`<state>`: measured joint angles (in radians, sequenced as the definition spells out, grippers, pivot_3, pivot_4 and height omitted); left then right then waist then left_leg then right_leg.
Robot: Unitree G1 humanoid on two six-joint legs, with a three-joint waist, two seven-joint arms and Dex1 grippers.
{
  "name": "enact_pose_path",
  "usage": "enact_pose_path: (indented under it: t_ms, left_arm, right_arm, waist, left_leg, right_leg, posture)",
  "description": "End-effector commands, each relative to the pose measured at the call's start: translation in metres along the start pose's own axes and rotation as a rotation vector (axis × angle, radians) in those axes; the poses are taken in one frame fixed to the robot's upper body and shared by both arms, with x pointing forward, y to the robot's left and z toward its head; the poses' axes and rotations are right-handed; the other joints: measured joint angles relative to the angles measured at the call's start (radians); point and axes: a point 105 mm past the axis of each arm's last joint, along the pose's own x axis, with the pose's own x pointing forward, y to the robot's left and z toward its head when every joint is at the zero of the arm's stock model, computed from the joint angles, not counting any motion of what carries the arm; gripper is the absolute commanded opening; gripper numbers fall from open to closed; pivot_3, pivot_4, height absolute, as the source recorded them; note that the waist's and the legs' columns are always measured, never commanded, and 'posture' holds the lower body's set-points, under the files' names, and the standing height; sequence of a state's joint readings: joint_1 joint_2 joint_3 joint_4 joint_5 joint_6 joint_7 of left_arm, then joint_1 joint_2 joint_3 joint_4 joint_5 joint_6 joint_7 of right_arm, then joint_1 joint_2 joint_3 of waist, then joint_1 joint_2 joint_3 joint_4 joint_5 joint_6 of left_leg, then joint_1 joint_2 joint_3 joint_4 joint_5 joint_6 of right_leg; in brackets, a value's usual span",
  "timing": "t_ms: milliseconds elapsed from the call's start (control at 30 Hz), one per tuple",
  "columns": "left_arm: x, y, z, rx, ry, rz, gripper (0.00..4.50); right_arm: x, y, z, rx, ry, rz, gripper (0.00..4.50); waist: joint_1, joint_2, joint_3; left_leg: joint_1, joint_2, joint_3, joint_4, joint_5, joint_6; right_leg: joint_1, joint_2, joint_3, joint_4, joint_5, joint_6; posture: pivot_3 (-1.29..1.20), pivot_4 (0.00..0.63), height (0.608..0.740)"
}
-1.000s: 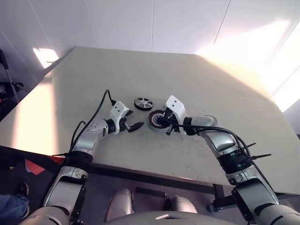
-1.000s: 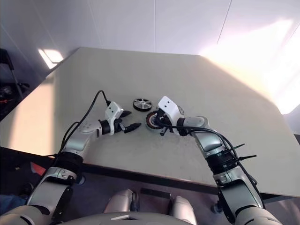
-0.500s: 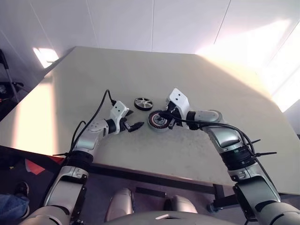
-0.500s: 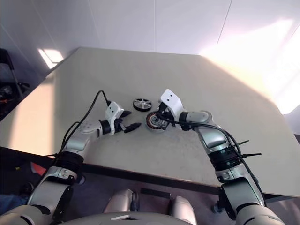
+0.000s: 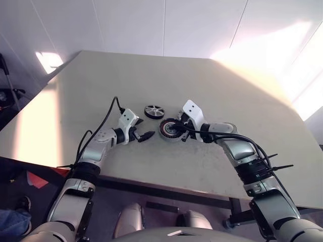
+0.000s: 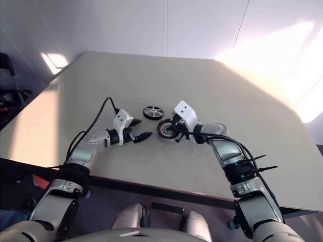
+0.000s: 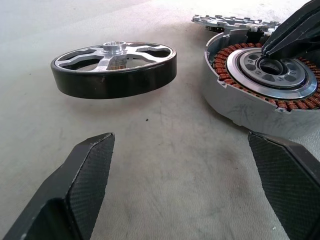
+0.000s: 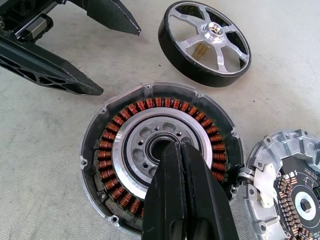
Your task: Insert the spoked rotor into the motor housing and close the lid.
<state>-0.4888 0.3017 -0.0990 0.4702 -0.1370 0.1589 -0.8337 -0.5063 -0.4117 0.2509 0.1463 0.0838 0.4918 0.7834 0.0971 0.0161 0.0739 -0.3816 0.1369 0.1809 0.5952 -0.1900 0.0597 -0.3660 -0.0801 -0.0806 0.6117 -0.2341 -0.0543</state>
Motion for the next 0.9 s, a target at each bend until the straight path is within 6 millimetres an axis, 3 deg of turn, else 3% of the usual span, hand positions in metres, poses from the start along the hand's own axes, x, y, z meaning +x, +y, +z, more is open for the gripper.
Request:
enact_pose_path:
  t_ms: [33,233,367,467,567,767,900]
  left_arm:
    - [-0.001,0.003,0.014,0.036,-0.039,0.008,4.50]
    - [0.000,0.003,0.014,0.034,-0.039,0.005,4.50]
    - [0.000,0.003,0.014,0.035,-0.040,0.005,4.50]
    - [0.001,0.003,0.014,0.036,-0.040,0.006,4.50]
    - [0.000,0.003,0.015,0.036,-0.040,0.007,4.50]
    - [0.000,0.003,0.014,0.028,-0.041,0.011,4.50]
    - [0.001,0.012,0.017,-0.041,-0.078,0.072,4.50]
  right_arm:
    - [-0.012,-0.011,0.034,-0.059,-0.085,-0.039,0.03]
    - [-0.020,-0.010,0.052,-0.104,-0.123,-0.038,0.03]
    - [-0.012,-0.003,0.034,-0.068,-0.078,-0.015,0.03]
    - [0.001,0.006,0.006,0.029,-0.019,0.024,0.03]
    - [0.005,0.006,-0.002,0.044,0.000,0.016,0.03]
    - [-0.006,-0.009,0.021,0.005,-0.057,-0.035,0.03]
    - [-0.022,-0.017,0.049,-0.040,-0.141,-0.064,0.03]
  waist:
    - [0.000,0.000,0.000]
    - [0.000,0.000,0.000]
    - [0.001,0.000,0.000]
    - [0.000,0.000,0.000]
    - [0.000,0.000,0.000]
    - [0.000,-0.001,-0.001]
    - [0.002,-0.001,0.000]
  left_leg:
    - [0.000,0.000,0.000,0.000,0.000,0.000]
    - [-0.002,0.000,0.000,0.000,0.000,0.000]
    - [-0.002,0.000,0.000,0.000,0.000,0.000]
    - [-0.001,0.000,0.000,0.000,0.000,0.000]
    - [-0.002,0.000,0.000,0.000,0.000,0.000]
    - [0.000,0.000,0.000,0.000,0.000,-0.001]
    - [-0.002,0.000,0.000,0.000,0.000,-0.001]
  right_leg:
    - [0.000,0.000,0.000,0.000,0.000,0.000]
    - [-0.002,0.000,0.000,0.000,0.000,0.000]
    - [-0.002,0.000,0.000,0.000,0.000,0.000]
    - [-0.002,0.000,0.000,0.000,0.000,0.000]
    - [-0.002,0.000,0.000,0.000,0.000,0.000]
    - [-0.001,0.000,0.000,0.001,0.000,0.000]
    - [-0.002,0.000,0.000,0.001,0.000,0.000]
  posture:
    - [0.00,0.000,0.740]
    - [0.00,0.000,0.740]
    - [0.00,0.000,0.740]
    - [0.00,0.000,0.740]
    - [0.00,0.000,0.740]
    - [0.00,0.000,0.740]
    - [0.00,0.000,0.740]
